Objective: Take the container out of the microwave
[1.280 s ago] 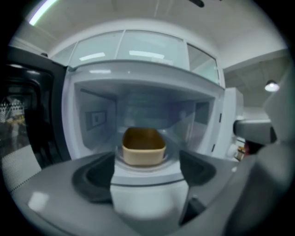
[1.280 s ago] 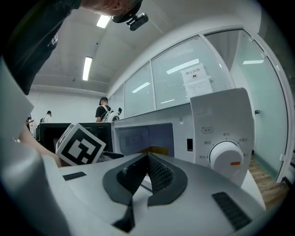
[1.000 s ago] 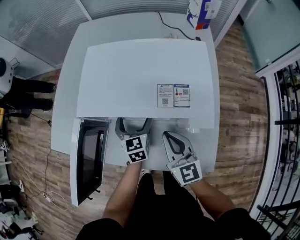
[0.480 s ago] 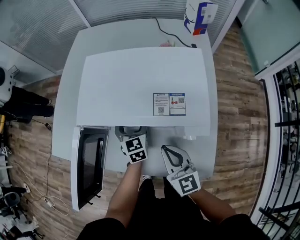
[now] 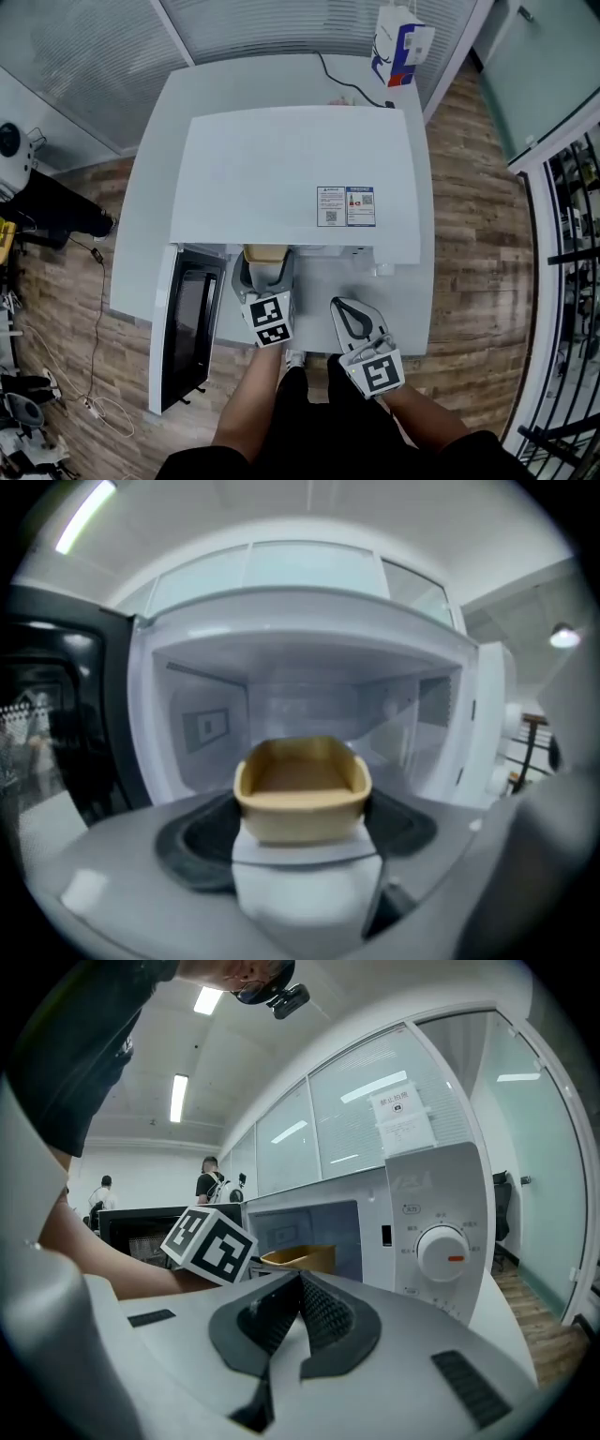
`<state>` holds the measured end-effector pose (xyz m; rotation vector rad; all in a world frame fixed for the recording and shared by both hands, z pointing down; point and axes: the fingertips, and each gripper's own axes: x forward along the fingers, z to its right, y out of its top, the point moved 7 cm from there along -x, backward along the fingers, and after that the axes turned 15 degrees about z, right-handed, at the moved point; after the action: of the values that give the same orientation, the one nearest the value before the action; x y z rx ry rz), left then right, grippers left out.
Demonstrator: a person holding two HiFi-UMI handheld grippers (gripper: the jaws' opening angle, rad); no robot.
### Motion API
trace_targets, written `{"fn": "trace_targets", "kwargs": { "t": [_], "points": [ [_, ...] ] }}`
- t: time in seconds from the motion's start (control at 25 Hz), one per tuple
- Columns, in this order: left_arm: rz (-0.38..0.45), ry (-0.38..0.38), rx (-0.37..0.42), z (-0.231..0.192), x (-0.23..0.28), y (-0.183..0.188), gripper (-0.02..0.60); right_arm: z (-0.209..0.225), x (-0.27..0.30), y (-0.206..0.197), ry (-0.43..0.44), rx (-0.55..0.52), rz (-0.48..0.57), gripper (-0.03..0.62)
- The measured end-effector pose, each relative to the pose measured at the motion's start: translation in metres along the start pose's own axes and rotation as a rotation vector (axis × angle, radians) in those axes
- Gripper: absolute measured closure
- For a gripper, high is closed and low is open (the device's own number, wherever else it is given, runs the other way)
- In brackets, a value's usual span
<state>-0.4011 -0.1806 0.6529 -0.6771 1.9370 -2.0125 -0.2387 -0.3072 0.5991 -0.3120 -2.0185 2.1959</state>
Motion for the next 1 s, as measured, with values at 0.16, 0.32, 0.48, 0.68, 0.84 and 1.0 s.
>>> {"fn": "trace_targets", "kwargs": {
  "t": [0.16, 0.32, 0.48, 0.68, 0.84, 1.0],
  "points": [
    [0.009, -0.028, 0.008, -0.002, -0.030, 0.004, 0.167, -0.010, -0.003, 0.007, -0.007, -0.009, 0.016, 0.595],
    [0.008, -0.064, 0.006, 0.001, -0.065, 0.005, 0.167, -0.021, -0.006, 0.013, -0.019, -0.019, 0.026, 0.595],
    [0.013, -0.102, 0.012, 0.003, -0.098, 0.008, 0.167, -0.032, -0.007, 0.028, -0.027, -0.046, 0.021, 0.595],
    [0.037, -0.110, 0.026, -0.001, -0.129, 0.010, 0.167, -0.045, -0.005, 0.031, -0.017, -0.083, 0.037, 0.595],
    [0.061, -0.126, 0.037, -0.005, -0.149, 0.020, 0.167, -0.053, -0.003, 0.035, -0.031, -0.094, 0.044, 0.595],
    [0.102, -0.128, 0.048, -0.019, -0.170, 0.042, 0.167, -0.058, -0.001, 0.047, -0.039, -0.107, 0.073, 0.595]
  ]
}}
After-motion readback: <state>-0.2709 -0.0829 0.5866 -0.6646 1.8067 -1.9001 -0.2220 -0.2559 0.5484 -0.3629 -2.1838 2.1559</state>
